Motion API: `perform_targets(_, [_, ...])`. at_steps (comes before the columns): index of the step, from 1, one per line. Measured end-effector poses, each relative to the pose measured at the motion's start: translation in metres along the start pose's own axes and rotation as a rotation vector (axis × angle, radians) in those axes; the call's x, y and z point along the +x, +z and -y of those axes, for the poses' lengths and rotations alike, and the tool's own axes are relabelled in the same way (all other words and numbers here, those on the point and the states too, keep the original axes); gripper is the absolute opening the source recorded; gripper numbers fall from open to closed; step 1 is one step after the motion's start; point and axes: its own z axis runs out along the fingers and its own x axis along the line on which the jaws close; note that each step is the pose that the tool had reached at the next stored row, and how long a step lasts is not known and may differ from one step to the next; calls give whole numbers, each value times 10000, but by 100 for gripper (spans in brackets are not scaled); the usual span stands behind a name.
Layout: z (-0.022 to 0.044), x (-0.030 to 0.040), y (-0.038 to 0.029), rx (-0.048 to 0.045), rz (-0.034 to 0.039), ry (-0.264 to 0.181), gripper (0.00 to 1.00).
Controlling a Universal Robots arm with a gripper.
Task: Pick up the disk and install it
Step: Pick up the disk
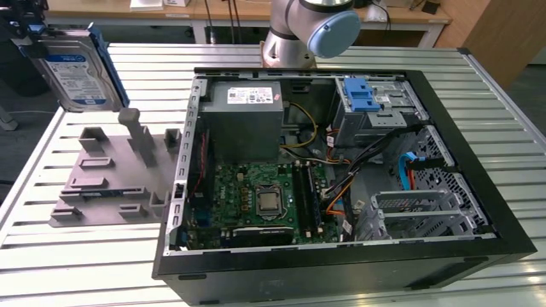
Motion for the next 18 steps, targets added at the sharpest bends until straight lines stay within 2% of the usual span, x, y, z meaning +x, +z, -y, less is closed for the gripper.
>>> perform_targets(18, [-2, -12, -117, 5, -1, 0, 36])
